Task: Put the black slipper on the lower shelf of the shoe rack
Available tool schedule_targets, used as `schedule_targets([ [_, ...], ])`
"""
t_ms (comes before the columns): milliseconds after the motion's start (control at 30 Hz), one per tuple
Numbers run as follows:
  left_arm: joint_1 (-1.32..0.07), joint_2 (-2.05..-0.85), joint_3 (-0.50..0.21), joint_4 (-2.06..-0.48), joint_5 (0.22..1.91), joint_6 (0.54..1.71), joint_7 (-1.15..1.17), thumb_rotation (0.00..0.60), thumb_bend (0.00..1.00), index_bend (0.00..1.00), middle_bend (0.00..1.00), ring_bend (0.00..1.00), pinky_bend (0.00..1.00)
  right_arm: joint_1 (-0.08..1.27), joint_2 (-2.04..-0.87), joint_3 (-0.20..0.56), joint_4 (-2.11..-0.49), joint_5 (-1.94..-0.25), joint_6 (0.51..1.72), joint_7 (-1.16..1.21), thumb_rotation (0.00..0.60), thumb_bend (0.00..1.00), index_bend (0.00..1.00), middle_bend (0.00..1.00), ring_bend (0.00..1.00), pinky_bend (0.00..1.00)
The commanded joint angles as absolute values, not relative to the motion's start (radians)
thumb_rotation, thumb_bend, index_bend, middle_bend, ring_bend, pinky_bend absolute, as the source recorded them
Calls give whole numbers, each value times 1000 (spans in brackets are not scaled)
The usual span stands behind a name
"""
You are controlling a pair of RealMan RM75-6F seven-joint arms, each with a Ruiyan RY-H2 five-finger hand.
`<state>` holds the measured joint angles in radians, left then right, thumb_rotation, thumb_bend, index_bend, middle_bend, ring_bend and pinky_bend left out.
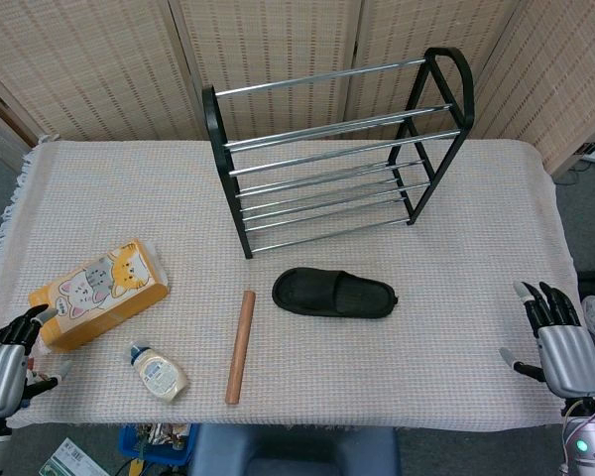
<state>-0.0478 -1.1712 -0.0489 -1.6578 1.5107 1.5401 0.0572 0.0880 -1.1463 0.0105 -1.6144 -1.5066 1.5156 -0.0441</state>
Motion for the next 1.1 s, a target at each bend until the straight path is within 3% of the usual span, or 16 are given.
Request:
schedule_targets([
  [33,-49,-1170,-46,-1658,1510,1536,59,600,229,216,178,212,293,89,-1148,11,-1613,-1508,1507,-46,600,188,0,89,0,49],
  [367,-40,-1167,-45,-1654,1507,1547,45,600,229,216,178,212,293,117,-1158,25,-1627,-1500,1446,-74,600,135,0,89,0,49],
  [633,-31,-1160,-33,-1649,1507,1546,27,600,229,216,178,212,293,254,-1198,64,-1663,-1442,1220,-140,600,120,0,89,0,49],
  [767,-26,-1152,-23,-1638,1509,1540,13,600,229,216,178,212,293,349,-1223,102,-1677,-1333,1046,-148,600,203,0,89,0,49],
  [1100,-17,-1151,-12,-1609,1507,1535,-13,600,229,217,178,212,293,548,-1328,178,-1598,-1083,793,-214,600,205,0,89,0,49],
])
